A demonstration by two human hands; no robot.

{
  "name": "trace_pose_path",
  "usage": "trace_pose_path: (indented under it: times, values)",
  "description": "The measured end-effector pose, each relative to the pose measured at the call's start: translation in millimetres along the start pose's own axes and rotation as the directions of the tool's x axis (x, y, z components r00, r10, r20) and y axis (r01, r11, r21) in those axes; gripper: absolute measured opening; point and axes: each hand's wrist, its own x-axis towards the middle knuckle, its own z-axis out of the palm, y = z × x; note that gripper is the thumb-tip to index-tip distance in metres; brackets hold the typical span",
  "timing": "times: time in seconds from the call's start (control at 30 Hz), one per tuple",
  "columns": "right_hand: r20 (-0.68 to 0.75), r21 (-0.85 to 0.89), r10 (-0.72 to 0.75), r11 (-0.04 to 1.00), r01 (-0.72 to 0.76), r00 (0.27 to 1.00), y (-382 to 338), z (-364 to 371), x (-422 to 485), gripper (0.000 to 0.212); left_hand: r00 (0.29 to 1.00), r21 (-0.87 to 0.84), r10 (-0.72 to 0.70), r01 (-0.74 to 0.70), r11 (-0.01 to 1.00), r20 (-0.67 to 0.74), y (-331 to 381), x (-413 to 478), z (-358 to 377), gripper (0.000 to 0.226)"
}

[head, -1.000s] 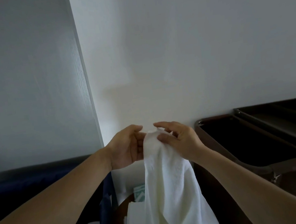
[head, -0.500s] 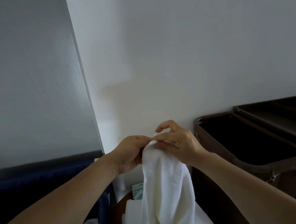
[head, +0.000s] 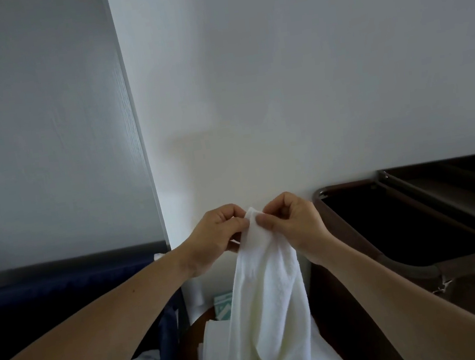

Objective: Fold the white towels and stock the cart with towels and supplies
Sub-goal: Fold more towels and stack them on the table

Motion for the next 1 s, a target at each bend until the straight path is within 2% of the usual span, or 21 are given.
trace_pose_path:
  times: [0.17,0.27,0.37,0.47,0.57,0.67,0.73,0.77,0.83,0.9,0.93,1.0]
  values:
    - [-0.014,-0.025,0.001,1.0,-0.001,1.0,-1.8,5.3,0.3,0.015,0.997,0.166,-0.008,-0.004,0.986,0.074,8.0,0.0,-2.4,0.018]
    - [-0.023,0.03,0.027,0.999,-0.026,0.999,-1.0,5.9,1.8,0.013,0.996,0.31,0.031,-0.057,0.949,0.087,7.0,1.1,-0.8,0.026]
    - [0.001,0.061,0.048,0.997,-0.048,0.999,0.6,2.7,3.5,0.01,0.994,0.373,0.082,-0.101,0.922,0.067,4.2,3.1,-1.2,0.033]
    - [0.036,0.092,0.048,0.994,-0.051,0.998,-0.3,-0.7,2.7,0.009,0.989,0.337,0.135,-0.108,0.935,-0.058,14.7,8.8,-5.6,0.039]
    - [0.026,0.061,0.032,0.998,-0.034,0.999,-9.0,-3.9,5.2,0.006,0.961,0.171,0.168,-0.131,0.977,-0.222,44.9,20.7,-6.6,0.028]
    - [0.037,0.064,-0.03,0.998,0.028,0.999,-39.5,-7.3,10.8,0.012,0.871,0.108,0.314,-0.296,0.949,-0.378,102.8,28.1,-5.9,0.025]
    - [-0.018,0.106,-0.101,0.989,0.103,0.995,-71.7,-12.8,17.3,0.016,0.768,0.012,0.396,-0.451,0.892,-0.503,153.2,29.8,-10.0,0.036]
    - [-0.05,0.125,-0.139,0.982,0.145,0.989,-85.1,-16.8,21.8,0.018,0.709,0.023,0.443,-0.517,0.856,-0.548,174.6,30.9,-12.7,0.041]
    - [-0.044,0.103,-0.178,0.978,0.182,0.983,-101.4,-25.3,27.5,0.027,0.621,0.271,0.581,-0.525,0.807,-0.526,191.5,36.4,-17.4,0.035]
    - [0.047,0.006,-0.069,0.998,0.068,0.997,-94.9,-32.6,27.6,0.044,0.693,0.515,0.609,-0.386,0.765,-0.386,171.2,48.0,-21.5,0.033]
    - [0.09,-0.038,0.03,0.999,-0.026,0.996,-83.7,-36.4,25.4,0.052,0.753,0.572,0.559,-0.301,0.763,-0.349,151.0,53.7,-24.6,0.034]
    - [0.134,-0.012,0.166,0.986,-0.166,0.977,-61.4,-45.0,18.4,0.05,0.826,0.555,0.445,-0.202,0.807,-0.346,116.1,55.9,-28.5,0.033]
